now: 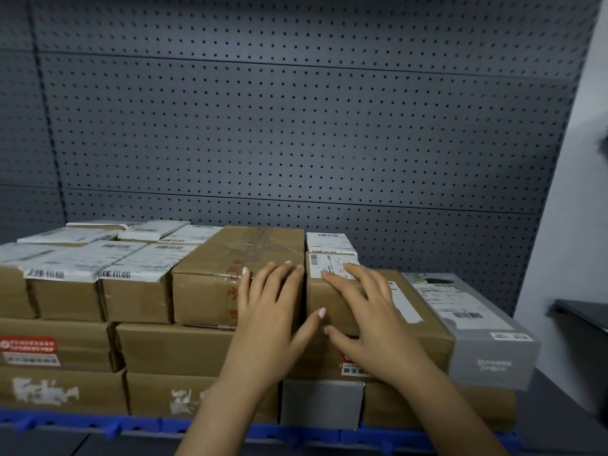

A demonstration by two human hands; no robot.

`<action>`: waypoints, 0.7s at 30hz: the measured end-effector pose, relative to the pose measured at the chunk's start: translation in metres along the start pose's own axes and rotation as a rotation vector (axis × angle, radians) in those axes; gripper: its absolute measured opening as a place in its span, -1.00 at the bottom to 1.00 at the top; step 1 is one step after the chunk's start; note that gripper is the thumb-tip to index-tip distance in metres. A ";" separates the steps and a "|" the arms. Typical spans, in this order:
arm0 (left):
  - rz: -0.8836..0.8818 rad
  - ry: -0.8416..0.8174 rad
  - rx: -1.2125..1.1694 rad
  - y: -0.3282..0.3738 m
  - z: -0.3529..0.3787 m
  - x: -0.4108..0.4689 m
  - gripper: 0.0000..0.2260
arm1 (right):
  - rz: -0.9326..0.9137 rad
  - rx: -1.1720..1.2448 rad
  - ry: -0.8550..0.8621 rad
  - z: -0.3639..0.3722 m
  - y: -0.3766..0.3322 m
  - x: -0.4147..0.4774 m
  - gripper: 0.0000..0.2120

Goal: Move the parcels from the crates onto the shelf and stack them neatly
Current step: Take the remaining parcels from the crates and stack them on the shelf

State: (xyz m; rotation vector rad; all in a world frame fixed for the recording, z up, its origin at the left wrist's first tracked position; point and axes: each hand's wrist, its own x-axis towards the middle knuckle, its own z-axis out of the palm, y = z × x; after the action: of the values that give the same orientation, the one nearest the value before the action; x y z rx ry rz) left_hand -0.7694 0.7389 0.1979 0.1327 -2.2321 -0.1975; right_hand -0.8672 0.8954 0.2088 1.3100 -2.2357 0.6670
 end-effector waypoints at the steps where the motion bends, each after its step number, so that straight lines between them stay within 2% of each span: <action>1: 0.002 0.002 0.001 0.000 0.000 0.000 -0.41 | 0.000 -0.002 0.006 0.001 0.000 0.001 -0.34; 16: 0.009 0.006 -0.005 0.001 0.003 0.002 -0.54 | -0.013 0.015 0.035 0.004 0.006 0.003 -0.31; 21: 0.044 0.032 0.020 0.008 0.006 0.013 -0.57 | 0.008 0.019 0.003 -0.013 0.015 0.001 -0.24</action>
State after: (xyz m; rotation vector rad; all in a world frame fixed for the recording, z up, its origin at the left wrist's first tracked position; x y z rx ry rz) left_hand -0.7820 0.7449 0.2062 0.0960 -2.2034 -0.1485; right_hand -0.8791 0.9091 0.2174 1.3086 -2.2382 0.6939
